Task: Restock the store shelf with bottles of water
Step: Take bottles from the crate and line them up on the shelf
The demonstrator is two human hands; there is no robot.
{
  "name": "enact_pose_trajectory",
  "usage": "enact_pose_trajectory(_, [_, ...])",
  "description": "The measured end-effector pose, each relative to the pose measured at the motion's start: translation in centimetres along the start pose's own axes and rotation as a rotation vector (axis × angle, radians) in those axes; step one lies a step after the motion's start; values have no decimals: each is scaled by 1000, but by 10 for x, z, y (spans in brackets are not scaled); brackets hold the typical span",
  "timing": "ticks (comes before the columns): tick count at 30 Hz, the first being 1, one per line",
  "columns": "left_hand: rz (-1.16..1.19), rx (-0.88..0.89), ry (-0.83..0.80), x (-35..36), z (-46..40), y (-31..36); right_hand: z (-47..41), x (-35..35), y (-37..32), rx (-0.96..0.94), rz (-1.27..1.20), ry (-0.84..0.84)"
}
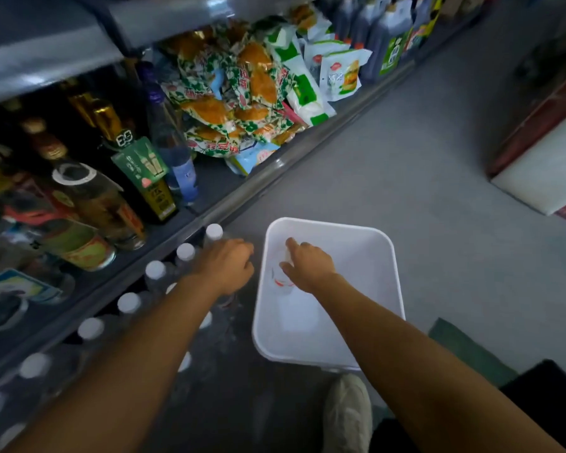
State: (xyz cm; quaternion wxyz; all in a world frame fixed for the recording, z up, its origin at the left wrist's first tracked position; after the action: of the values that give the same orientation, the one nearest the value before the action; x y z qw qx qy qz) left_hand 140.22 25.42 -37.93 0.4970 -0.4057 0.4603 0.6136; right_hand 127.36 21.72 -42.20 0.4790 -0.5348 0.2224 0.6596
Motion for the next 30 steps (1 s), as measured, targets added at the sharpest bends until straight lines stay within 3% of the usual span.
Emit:
enact_pose_trajectory(6, [32,-35,-10,-4,7,-11,3,3,-3,-16,-11,-49])
enact_pose_trajectory(10, [41,-19,57,-35,23,-11,28,-27,-7,-2,-58,27])
enact_pose_trajectory(19, [7,67,269,-149,98,21,114,-183,-62,-117,-33,382])
enact_pose_trajectory(30, [-105,-7,637,-315,206,-22,199,-365,-223,-491,-25,800])
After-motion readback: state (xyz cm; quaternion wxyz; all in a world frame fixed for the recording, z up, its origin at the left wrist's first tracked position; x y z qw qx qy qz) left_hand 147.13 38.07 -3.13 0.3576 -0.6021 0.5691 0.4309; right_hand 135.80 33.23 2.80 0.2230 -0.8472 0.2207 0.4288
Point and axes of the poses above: each hand's wrist, its own z-axis away from the middle knuckle, its own x-axis out of the palm, y = z × x, the point moved 10 cm from there along -z, towards the middle knuckle, and after that the axes turned 7 degrees about -x, right-handed, at the moved point
